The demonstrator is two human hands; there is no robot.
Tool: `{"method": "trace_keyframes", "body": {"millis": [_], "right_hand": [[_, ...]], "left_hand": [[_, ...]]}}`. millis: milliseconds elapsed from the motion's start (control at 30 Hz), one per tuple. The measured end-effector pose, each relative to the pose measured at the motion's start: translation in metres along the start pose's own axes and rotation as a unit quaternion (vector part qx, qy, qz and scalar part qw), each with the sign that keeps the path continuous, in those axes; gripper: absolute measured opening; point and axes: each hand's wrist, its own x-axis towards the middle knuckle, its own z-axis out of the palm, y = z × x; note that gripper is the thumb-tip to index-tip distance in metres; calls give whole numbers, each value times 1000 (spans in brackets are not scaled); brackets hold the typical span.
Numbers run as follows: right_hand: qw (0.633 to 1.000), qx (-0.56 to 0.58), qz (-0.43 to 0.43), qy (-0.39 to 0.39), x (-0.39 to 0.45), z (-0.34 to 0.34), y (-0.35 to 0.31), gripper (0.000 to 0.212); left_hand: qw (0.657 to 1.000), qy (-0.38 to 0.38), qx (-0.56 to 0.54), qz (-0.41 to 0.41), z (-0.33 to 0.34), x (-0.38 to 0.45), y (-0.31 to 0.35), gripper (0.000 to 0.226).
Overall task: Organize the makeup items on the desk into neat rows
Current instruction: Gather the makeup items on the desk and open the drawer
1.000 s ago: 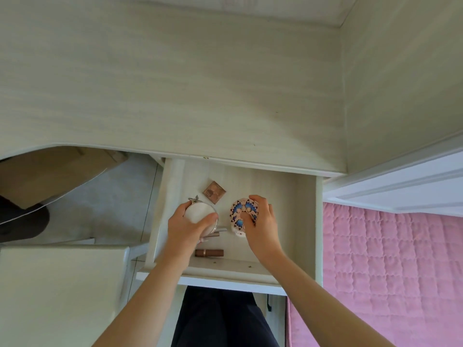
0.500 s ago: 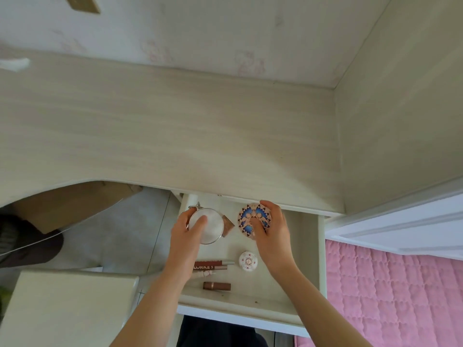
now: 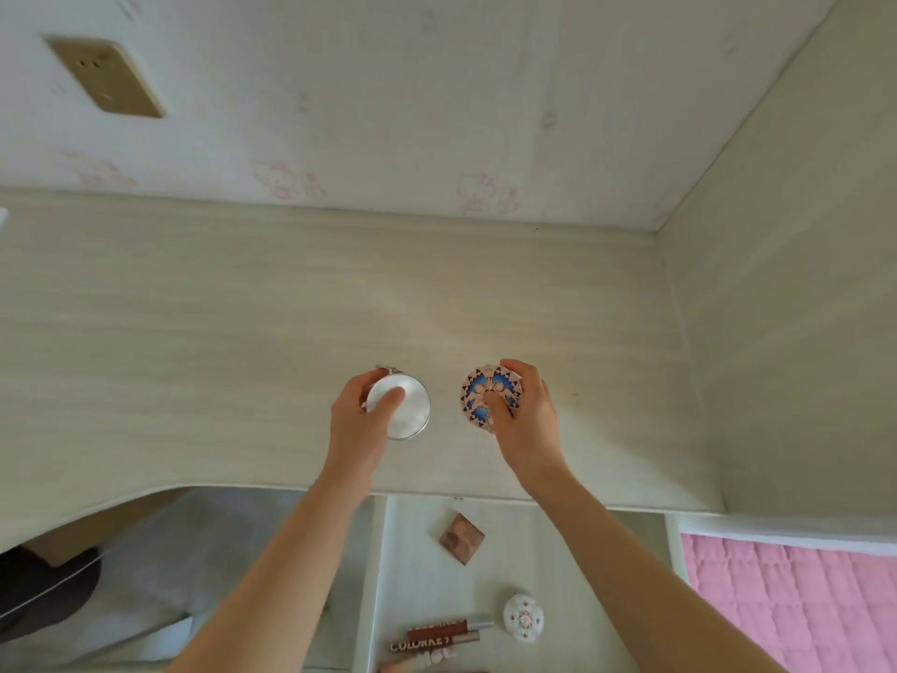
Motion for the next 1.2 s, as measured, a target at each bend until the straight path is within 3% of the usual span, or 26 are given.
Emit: {"method": "trace_keyframes", "body": {"millis": [467,833,1033,1200], "right_hand": [[999,-34,-9,11,115,53,-36,39],[998,-64,-1,-11,107,67,-9,39],[994,-107,-24,0,101,59,3,39],[988,-156,-12,-11,106,59,6,42]], "left_hand": [[998,-24,60,7,21,138,36,31],[982,-36,177,56,21,134,19,30],[956,-51,267,110,17,133,12,33],[932,-79,337,103,18,134,9,42]]}}
